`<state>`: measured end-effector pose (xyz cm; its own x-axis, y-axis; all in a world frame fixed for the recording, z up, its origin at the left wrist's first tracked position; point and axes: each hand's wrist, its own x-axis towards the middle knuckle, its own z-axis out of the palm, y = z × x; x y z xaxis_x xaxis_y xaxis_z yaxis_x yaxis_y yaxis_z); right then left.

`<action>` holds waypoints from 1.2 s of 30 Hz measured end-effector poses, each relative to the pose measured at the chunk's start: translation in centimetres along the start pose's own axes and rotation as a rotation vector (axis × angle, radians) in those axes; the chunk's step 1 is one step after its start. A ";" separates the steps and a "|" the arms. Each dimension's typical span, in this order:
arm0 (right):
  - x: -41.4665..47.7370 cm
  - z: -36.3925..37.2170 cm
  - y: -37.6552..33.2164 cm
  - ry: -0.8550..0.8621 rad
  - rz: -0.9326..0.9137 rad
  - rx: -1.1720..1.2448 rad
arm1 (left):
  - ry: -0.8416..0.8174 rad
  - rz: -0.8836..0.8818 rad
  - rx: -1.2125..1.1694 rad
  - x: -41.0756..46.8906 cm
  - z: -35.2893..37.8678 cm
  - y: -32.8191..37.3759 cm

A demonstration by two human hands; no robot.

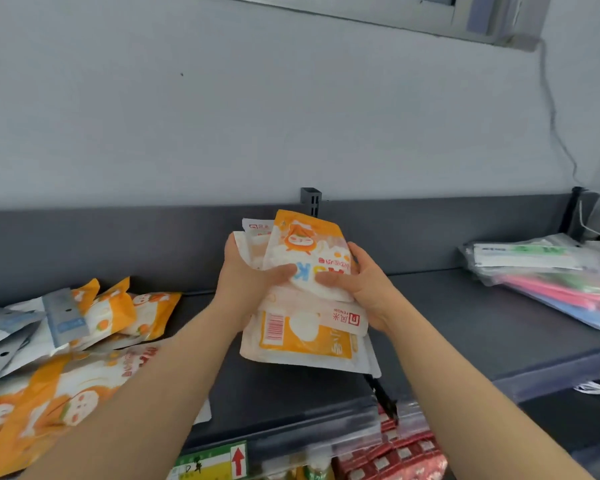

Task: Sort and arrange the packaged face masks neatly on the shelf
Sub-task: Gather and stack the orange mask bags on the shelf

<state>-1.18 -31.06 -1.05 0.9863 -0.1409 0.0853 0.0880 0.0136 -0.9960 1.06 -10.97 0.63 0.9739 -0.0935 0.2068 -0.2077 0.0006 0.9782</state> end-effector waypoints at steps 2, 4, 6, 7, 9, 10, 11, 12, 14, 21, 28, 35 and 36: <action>-0.2 -3.0 -0.6 0.031 0.024 -0.038 | -0.056 -0.042 -0.061 0.3 3.0 -0.1; -0.3 -6.5 -1.0 0.071 0.050 -0.078 | -0.117 -0.080 -0.111 0.9 6.5 -0.6; -0.1 -9.9 -1.2 0.108 0.074 -0.125 | -0.162 -0.105 -0.132 1.4 9.9 -1.3; 0.1 -11.9 -1.2 0.121 0.085 -0.152 | -0.171 -0.120 -0.141 1.6 11.9 -1.8; 0.5 -15.9 -1.0 0.140 0.111 -0.207 | -0.169 -0.145 -0.144 2.1 16.2 -2.9; 0.7 -17.7 -0.7 0.146 0.125 -0.235 | -0.164 -0.163 -0.139 2.3 18.1 -3.4; 0.9 -19.9 -0.4 0.151 0.138 -0.260 | -0.158 -0.183 -0.133 2.5 20.3 -3.9; 1.2 -21.9 -0.1 0.153 0.150 -0.285 | -0.152 -0.204 -0.128 2.6 22.4 -4.3; 1.5 -25.6 0.6 0.157 0.183 -0.337 | -0.130 -0.243 -0.097 2.8 26.2 -5.0; 2.6 -32.7 1.9 0.085 0.133 -0.567 | 0.033 -0.265 0.107 2.9 33.8 -6.5; 1.6 -34.1 1.9 0.058 0.019 -0.733 | 0.094 -0.247 0.269 2.3 34.4 -6.1; 0.3 -33.1 0.6 0.125 -0.129 -0.952 | 0.101 -0.236 0.410 0.2 33.5 -5.0; 0.3 -32.7 0.3 0.131 -0.139 -0.991 | 0.098 -0.226 0.416 0.0 33.2 -4.7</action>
<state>-5.39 -63.47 -2.17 0.9479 -0.1870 0.2579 -0.0130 -0.8316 -0.5553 -1.03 -44.04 -4.60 0.9988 0.0488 0.0099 0.0109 -0.4088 0.9125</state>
